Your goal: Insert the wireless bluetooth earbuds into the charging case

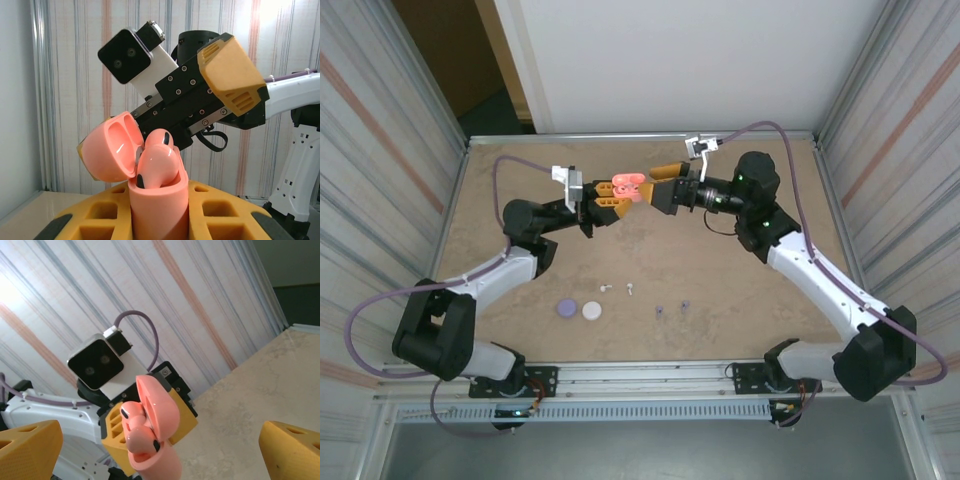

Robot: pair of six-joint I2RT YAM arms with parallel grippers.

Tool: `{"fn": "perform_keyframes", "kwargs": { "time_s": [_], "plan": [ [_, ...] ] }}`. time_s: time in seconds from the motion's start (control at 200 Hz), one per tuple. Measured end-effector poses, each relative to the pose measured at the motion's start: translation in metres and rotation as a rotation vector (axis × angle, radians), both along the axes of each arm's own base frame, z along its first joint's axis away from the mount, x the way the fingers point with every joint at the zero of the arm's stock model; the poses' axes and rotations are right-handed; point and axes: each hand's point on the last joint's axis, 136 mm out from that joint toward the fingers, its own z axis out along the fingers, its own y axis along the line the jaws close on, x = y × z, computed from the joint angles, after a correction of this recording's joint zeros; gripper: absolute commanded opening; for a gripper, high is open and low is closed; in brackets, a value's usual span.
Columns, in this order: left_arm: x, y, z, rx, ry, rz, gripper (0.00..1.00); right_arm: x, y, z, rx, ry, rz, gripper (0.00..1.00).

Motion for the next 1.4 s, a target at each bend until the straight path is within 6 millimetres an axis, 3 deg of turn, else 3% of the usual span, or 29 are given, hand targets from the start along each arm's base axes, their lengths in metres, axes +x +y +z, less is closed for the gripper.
{"fn": "perform_keyframes", "kwargs": {
  "time_s": [0.536,1.398],
  "plan": [
    [0.005,-0.002,-0.009,0.030,0.015,0.011,0.00,-0.008,0.017,0.001,0.001,-0.006,0.076,0.95],
    [0.009,-0.004,-0.017,0.059,0.015,0.027,0.00,-0.016,0.022,0.003,-0.003,-0.038,0.111,0.88]
  ]
}}
